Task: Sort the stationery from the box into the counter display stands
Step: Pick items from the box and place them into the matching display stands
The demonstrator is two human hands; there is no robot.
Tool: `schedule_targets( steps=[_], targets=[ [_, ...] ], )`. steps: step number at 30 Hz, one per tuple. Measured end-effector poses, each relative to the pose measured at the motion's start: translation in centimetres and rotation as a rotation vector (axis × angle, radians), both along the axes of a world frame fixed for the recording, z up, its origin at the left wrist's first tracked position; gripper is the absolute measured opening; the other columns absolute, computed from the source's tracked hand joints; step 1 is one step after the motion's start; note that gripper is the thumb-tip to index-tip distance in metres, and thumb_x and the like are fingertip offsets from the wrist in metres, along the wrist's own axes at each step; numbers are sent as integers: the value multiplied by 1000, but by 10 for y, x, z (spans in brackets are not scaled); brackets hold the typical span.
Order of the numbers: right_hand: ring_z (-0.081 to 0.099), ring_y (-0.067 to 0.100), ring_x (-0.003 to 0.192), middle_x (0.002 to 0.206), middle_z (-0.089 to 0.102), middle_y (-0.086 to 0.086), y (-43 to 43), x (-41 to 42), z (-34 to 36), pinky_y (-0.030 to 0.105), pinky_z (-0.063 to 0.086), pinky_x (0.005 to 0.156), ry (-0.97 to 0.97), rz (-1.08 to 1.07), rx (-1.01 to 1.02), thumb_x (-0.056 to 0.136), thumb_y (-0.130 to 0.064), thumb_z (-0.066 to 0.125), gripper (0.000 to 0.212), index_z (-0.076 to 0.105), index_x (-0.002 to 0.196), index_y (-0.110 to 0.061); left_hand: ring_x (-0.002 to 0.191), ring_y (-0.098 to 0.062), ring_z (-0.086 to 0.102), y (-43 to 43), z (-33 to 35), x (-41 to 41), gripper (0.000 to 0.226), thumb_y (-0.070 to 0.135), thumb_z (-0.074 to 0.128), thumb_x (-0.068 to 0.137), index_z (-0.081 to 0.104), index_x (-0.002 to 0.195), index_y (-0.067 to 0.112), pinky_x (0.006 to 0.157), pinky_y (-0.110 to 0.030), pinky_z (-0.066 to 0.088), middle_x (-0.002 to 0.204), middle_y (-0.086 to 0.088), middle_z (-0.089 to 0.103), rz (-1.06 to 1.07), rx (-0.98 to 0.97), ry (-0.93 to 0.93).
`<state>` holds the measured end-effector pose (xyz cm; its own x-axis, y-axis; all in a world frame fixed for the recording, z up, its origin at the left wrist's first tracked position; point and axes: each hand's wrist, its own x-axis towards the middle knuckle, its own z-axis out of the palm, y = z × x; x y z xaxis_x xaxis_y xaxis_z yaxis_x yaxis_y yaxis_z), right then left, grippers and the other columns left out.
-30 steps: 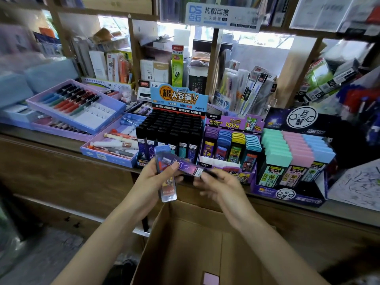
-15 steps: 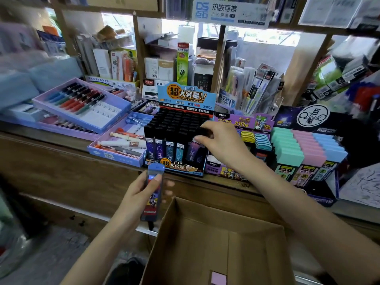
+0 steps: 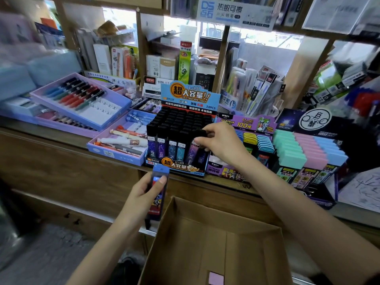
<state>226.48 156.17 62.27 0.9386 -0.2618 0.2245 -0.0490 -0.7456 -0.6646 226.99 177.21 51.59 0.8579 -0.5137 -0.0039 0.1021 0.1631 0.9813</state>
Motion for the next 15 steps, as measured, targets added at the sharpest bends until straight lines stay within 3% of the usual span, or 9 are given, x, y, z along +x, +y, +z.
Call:
schedule_targets(
  steps=[2, 4, 9, 12, 15],
  targets=[
    [63, 16, 66, 84, 68, 9, -3, 1, 2, 15, 45, 49, 39, -1, 19, 87, -17, 66, 15, 69, 96, -6, 78, -17, 69, -1, 0, -1, 25, 40, 60, 80, 68, 98, 24, 61, -19, 52, 88, -5, 70, -7, -5, 2],
    [61, 13, 66, 84, 69, 9, -4, 1, 6, 14, 45, 52, 70, 14, 4, 88, -15, 65, 13, 69, 96, -6, 76, -16, 68, -2, 1, -3, 23, 38, 59, 81, 68, 97, 24, 59, -18, 51, 86, -3, 70, -13, -8, -7],
    [62, 21, 73, 82, 67, 8, 1, 3, 8, 24, 44, 58, 64, 31, -99, 88, -17, 65, 15, 68, 91, -3, 75, -14, 68, -2, 0, -4, 21, 38, 59, 81, 69, 94, 25, 60, -17, 51, 84, -2, 70, -19, -9, -18],
    [65, 30, 77, 85, 69, 17, 2, 5, 3, 42, 54, 73, 68, 41, -147, 87, -18, 66, 22, 67, 92, 3, 78, -18, 69, 0, -1, -4, 25, 41, 60, 80, 68, 97, 23, 62, -18, 51, 87, -5, 70, -29, -8, -24],
    [66, 27, 78, 94, 69, 16, 7, 2, -12, 43, 54, 80, 13, -16, -90, 87, -18, 66, 21, 69, 101, -2, 78, -16, 69, 1, -2, -3, 24, 40, 59, 81, 68, 96, 23, 61, -17, 51, 85, -3, 71, -29, -5, -27]
  ],
)
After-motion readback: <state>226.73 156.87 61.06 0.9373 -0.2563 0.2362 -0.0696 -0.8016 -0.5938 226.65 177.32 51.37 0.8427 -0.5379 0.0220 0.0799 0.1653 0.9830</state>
